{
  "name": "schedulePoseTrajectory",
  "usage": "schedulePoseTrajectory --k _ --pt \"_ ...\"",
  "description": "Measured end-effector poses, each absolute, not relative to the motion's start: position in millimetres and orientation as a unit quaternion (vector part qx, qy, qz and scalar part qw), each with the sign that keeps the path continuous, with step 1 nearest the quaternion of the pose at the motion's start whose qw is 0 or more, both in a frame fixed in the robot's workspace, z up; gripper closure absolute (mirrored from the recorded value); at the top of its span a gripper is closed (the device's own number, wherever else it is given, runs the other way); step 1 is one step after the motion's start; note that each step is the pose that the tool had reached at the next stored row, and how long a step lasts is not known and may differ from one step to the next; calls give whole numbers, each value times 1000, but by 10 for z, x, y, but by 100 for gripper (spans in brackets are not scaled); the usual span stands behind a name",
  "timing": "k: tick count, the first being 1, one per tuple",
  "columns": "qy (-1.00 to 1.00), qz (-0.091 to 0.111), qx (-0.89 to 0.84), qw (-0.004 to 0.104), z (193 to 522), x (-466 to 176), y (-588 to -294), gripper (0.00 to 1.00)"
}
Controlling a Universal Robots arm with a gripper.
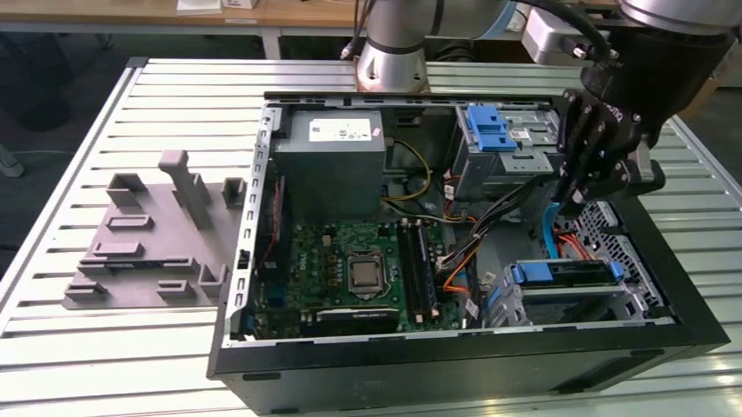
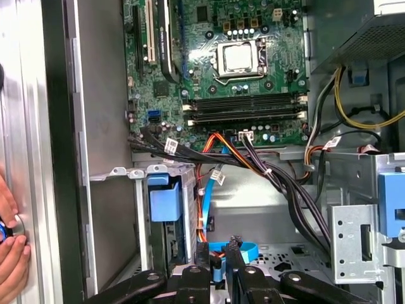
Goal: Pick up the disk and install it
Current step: 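Insert the second disk wire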
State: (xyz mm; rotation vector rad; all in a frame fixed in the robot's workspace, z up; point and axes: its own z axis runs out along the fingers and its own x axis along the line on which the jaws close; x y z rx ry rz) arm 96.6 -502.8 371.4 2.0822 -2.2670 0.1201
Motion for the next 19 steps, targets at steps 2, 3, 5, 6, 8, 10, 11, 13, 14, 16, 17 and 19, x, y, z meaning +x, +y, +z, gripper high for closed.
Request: schedulePoseTrajectory --k 2,3,5,6,8,10,11,13,14,16,17,19 --pt "-736 39 676 31 3693 969 -5028 75" --pt "-736 39 676 31 3683 970 -5028 75" --pt "-736 39 676 31 3663 975 -5028 75" --pt "-736 39 676 31 3656 977 -5028 76" --pt "-736 39 676 31 3647 979 -5028 83" --pt "-736 39 676 31 3639 981 -5028 84" --pt "-736 39 676 31 3636 981 -5028 84" --pt "-736 39 676 30 3630 982 -5033 84" --pt "-736 38 676 30 3628 982 -5039 84" --pt "-736 34 676 26 3623 982 -5055 84" --pt "-736 30 676 23 3621 982 -5060 84" --pt "-736 27 676 20 3618 982 -5066 84"
